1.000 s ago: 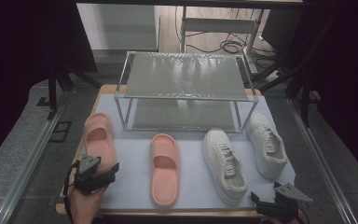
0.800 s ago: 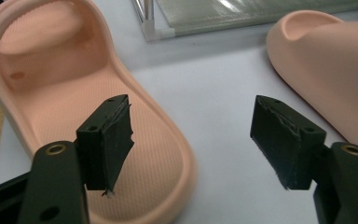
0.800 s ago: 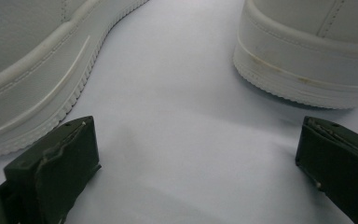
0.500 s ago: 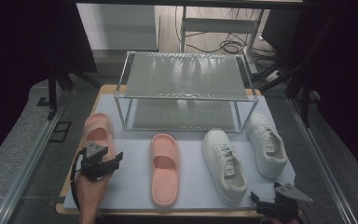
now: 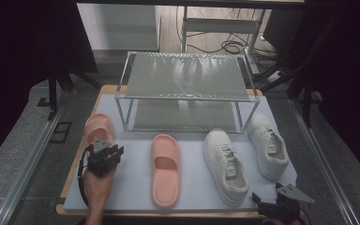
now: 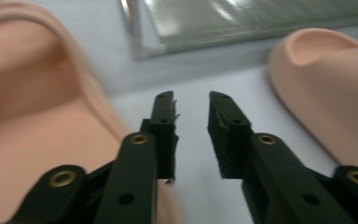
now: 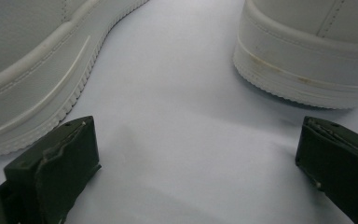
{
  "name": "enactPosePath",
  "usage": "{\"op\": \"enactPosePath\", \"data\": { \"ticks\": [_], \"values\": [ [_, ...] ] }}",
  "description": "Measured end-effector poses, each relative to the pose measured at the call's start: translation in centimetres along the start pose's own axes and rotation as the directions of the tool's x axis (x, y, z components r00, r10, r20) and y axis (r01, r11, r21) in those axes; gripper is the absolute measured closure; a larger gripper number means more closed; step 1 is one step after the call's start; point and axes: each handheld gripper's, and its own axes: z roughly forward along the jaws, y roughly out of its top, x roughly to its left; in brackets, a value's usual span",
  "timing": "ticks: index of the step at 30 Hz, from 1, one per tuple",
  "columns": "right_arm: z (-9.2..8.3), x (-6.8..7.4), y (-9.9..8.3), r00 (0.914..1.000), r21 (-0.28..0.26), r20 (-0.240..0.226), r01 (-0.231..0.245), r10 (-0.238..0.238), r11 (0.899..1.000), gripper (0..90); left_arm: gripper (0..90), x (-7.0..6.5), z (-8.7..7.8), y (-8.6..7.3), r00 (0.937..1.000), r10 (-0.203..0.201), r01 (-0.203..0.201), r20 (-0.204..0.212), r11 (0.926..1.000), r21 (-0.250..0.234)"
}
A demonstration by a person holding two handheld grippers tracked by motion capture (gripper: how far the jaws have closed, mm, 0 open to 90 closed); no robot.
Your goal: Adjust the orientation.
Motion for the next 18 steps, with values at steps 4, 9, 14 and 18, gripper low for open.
{"op": "enactPosePath", "data": {
  "ticks": [4,9,14,18],
  "values": [
    [0.0,0.0,0.0,1.0000,0.000,0.000,0.000,0.000,1.000,0.0,69.4,0.8,0.1,0.4,0.9991,-0.019,0.019,-0.039,0.9998,-0.002],
    [0.0,0.0,0.0,1.0000,0.000,0.000,0.000,0.000,1.000,0.0,63.5,2.1,0.7,1.3,0.9918,-0.043,0.045,-0.120,0.9990,0.008],
    [0.0,0.0,0.0,1.0000,0.000,0.000,0.000,0.000,1.000,0.0,62.9,3.0,1.7,2.0,0.9865,-0.042,0.048,-0.159,0.9983,0.035],
    [0.0,0.0,0.0,1.0000,0.001,-0.001,0.001,-0.001,1.000,0.0,63.8,3.7,2.4,2.5,0.9834,-0.047,0.057,-0.175,0.9972,0.049]
  ]
}}
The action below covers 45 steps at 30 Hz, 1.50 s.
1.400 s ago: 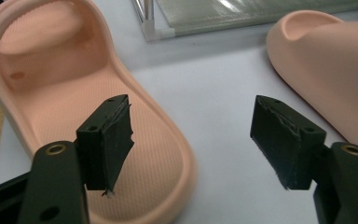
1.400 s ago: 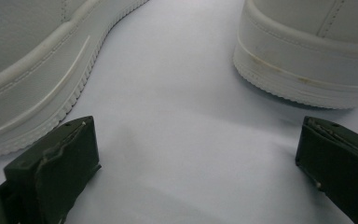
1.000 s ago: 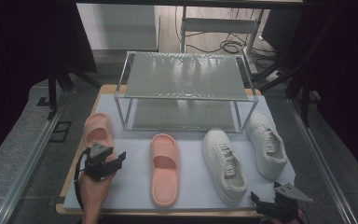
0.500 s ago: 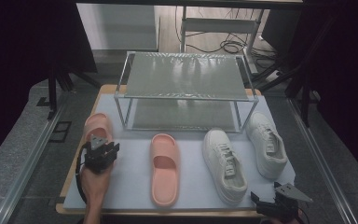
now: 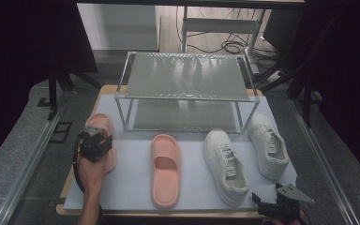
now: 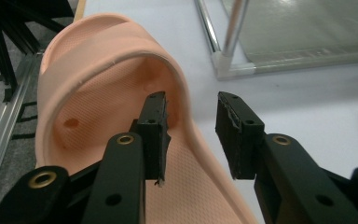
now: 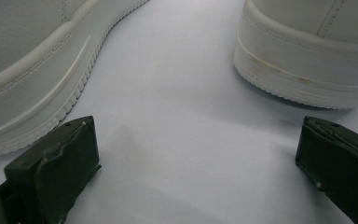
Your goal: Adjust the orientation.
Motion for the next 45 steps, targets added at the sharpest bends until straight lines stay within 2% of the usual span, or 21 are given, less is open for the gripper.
{"op": "enactPosePath", "data": {
  "ticks": [8,12,15,19,24,30,32,37,45],
  "values": [
    [0.0,0.0,0.0,1.0000,0.000,0.000,-0.001,0.001,1.000,0.0,67.7,0.0,1.2,0.7,0.9996,0.021,-0.020,-0.019,0.9994,0.030],
    [0.0,0.0,0.0,1.0000,0.000,0.000,-0.001,0.001,1.000,0.0,74.7,0.0,1.8,0.8,0.9986,0.037,-0.035,-0.039,0.9979,0.053],
    [0.0,0.0,0.0,1.0000,0.000,0.000,-0.001,0.001,1.000,0.0,80.0,0.1,1.8,0.7,0.9992,0.027,-0.025,-0.030,0.9987,0.045],
    [0.0,0.0,0.0,1.0000,0.000,-0.001,-0.001,0.001,1.000,0.0,83.9,0.1,1.5,0.6,0.9983,0.032,-0.030,-0.050,0.9984,0.049],
    [0.0,0.0,0.0,1.0000,0.000,0.000,-0.001,0.001,1.000,0.0,85.7,1.0,0.6,0.4,0.9985,0.019,-0.017,-0.051,0.9993,0.034],
    [0.0,0.0,0.0,1.0000,-0.001,0.000,-0.002,0.002,1.000,0.0,85.7,1.5,-0.5,0.2,0.9982,0.020,-0.018,-0.057,0.9993,0.032],
    [0.0,0.0,0.0,1.0000,0.000,0.000,-0.001,0.001,1.000,0.0,85.7,1.6,-1.3,-0.1,0.9984,0.024,-0.023,-0.050,0.9993,0.028],
    [0.0,0.0,0.0,1.0000,-0.001,0.000,-0.002,0.002,1.000,0.0,85.6,1.5,-2.8,-0.5,0.9990,0.035,-0.034,-0.029,0.9994,0.009],
    [0.0,0.0,0.0,1.0000,-0.002,0.000,-0.002,0.002,1.000,0.0,85.2,0.8,-5.5,-1.8,0.9971,0.076,-0.076,0.001,0.9969,0.020]
  ]
}}
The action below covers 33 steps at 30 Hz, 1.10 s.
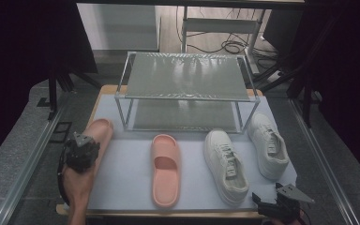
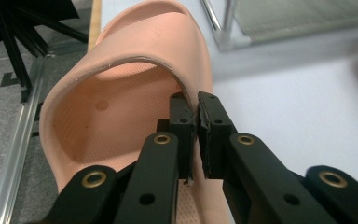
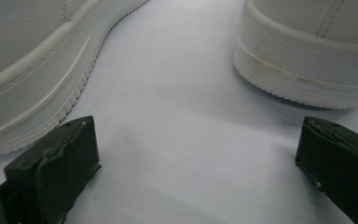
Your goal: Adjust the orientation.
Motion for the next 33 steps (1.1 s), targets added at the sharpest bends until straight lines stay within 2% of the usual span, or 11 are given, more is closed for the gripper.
{"op": "enactPosePath", "data": {
  "ticks": [5,11,18,19,20,25,33],
  "values": [
    [0.0,0.0,0.0,1.0000,0.000,0.001,0.000,0.000,1.000,0.0,84.9,-0.6,-1.3,-1.1,0.9996,0.013,-0.013,0.024,0.9999,0.000],
    [0.0,0.0,0.0,1.0000,0.000,0.001,0.001,-0.001,1.000,0.0,84.8,-2.2,-3.2,-2.5,0.9967,0.048,-0.047,0.065,0.9988,-0.012],
    [0.0,0.0,0.0,1.0000,0.000,0.001,0.000,0.000,1.000,0.0,84.8,-4.3,-4.2,-2.7,0.9896,0.102,-0.099,0.101,0.9945,-0.036],
    [0.0,0.0,0.0,1.0000,0.000,0.001,0.000,0.000,1.000,0.0,84.8,-4.3,-4.2,-2.7,0.9896,0.102,-0.099,0.101,0.9945,-0.036],
    [0.0,0.0,0.0,1.0000,0.000,0.001,0.001,-0.001,1.000,0.0,84.8,-4.9,-4.2,-2.5,0.9860,0.118,-0.113,0.118,0.9926,-0.045],
    [0.0,0.0,0.0,1.0000,0.001,0.001,0.000,0.000,1.000,0.0,84.8,-6.0,-3.6,-1.8,0.9785,0.149,-0.142,0.143,0.9884,-0.053],
    [0.0,0.0,0.0,1.0000,0.000,0.000,0.001,-0.001,1.000,0.0,84.8,-7.6,-2.0,-0.2,0.9687,0.188,-0.178,0.163,0.9814,-0.071]
  ]
}}
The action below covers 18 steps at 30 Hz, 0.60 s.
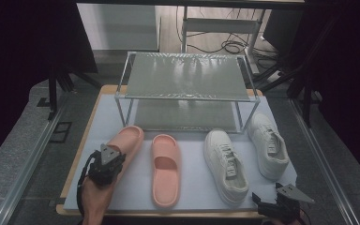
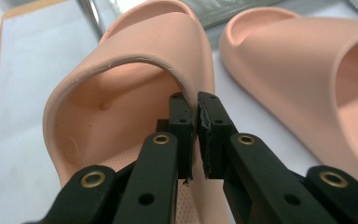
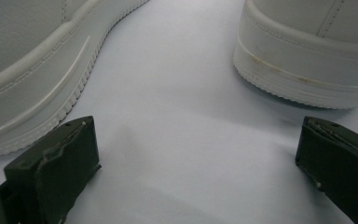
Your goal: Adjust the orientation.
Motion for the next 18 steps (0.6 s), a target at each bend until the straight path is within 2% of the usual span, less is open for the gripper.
{"op": "enactPosePath", "data": {
  "ticks": [4,11,18],
  "values": [
    [0.0,0.0,0.0,1.0000,0.000,0.000,0.000,0.000,1.000,0.0,84.7,-0.5,1.0,1.2,0.9998,0.021,-0.021,0.006,0.9997,-0.011],
    [0.0,0.0,0.0,1.0000,0.000,-0.002,0.000,0.000,1.000,0.0,84.7,-0.9,3.1,3.1,0.9994,0.034,-0.034,0.002,0.9993,-0.018],
    [0.0,0.0,0.0,1.0000,-0.001,-0.002,0.000,0.000,1.000,0.0,84.4,-1.2,5.1,4.7,0.9990,0.039,-0.040,-0.024,0.9990,-0.023]
  ]
}}
